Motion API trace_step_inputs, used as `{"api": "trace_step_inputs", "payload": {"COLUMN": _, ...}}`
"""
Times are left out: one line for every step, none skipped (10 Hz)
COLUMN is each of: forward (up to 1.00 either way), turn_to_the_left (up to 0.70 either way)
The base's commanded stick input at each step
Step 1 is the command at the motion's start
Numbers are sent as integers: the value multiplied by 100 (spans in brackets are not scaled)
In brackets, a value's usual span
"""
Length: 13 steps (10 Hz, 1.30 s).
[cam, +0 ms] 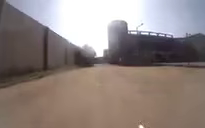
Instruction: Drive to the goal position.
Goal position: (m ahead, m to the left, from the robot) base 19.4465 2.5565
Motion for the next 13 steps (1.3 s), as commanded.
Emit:
{"api": "trace_step_inputs", "payload": {"forward": 100, "turn_to_the_left": 0}}
{"api": "trace_step_inputs", "payload": {"forward": 100, "turn_to_the_left": 0}}
{"api": "trace_step_inputs", "payload": {"forward": 100, "turn_to_the_left": 0}}
{"api": "trace_step_inputs", "payload": {"forward": 100, "turn_to_the_left": 0}}
{"api": "trace_step_inputs", "payload": {"forward": 100, "turn_to_the_left": 0}}
{"api": "trace_step_inputs", "payload": {"forward": 100, "turn_to_the_left": 0}}
{"api": "trace_step_inputs", "payload": {"forward": 100, "turn_to_the_left": 0}}
{"api": "trace_step_inputs", "payload": {"forward": 100, "turn_to_the_left": 0}}
{"api": "trace_step_inputs", "payload": {"forward": 100, "turn_to_the_left": 0}}
{"api": "trace_step_inputs", "payload": {"forward": 100, "turn_to_the_left": 0}}
{"api": "trace_step_inputs", "payload": {"forward": 100, "turn_to_the_left": 0}}
{"api": "trace_step_inputs", "payload": {"forward": 100, "turn_to_the_left": 0}}
{"api": "trace_step_inputs", "payload": {"forward": 100, "turn_to_the_left": 0}}
